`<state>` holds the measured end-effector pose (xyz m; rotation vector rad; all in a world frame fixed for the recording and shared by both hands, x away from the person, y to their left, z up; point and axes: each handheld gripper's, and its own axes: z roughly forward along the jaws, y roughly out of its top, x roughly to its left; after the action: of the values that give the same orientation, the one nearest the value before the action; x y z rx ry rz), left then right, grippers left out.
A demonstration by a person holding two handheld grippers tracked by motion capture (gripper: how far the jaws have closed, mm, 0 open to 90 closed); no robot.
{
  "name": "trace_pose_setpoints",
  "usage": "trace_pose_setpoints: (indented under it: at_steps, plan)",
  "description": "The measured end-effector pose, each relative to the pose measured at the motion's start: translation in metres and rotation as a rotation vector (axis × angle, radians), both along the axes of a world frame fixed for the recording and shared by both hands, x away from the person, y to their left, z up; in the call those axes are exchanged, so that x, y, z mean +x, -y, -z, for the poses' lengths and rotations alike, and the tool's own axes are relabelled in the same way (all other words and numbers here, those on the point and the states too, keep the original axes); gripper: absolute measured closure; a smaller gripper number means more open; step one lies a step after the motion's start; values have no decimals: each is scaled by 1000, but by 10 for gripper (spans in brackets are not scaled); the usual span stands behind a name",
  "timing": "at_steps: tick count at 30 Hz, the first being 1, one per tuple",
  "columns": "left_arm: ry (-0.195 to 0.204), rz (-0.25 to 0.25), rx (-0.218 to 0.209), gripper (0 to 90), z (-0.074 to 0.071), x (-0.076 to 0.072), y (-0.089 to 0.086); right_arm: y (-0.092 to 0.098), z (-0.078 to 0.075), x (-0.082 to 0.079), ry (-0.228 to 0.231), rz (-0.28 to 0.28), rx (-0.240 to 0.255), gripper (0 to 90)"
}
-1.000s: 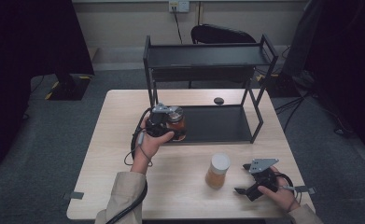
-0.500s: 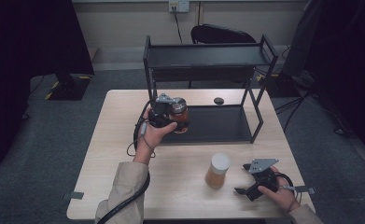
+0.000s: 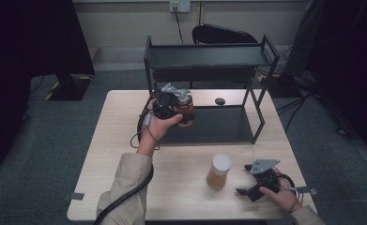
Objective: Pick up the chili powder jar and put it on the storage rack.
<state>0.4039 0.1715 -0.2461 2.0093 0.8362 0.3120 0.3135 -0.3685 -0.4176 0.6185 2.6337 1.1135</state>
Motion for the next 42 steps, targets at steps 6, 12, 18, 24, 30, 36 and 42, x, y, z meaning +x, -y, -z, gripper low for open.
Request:
trace_pose_setpoints:
  at_steps: [6,12,18,24,30,36,42]
  plan:
    - [7,6,18,303,-13,2,5,0,0,0,0,0,0,0]
    - [9,15,6,304,-26,6,7,0,0,0,0,0,0,0]
    - [21,7,25,304,-40,8,13,0,0,0,0,0,0,0]
    - [28,10,30,304,-52,9,15,0,0,0,0,0,-1,0]
    - [41,6,27,304,-67,9,18,0,0,0,0,0,-1,0]
    - [55,7,39,304,-81,9,21,0,0,0,0,0,0,0]
    - [58,7,29,304,-91,11,22,0,0,0,0,0,-1,0]
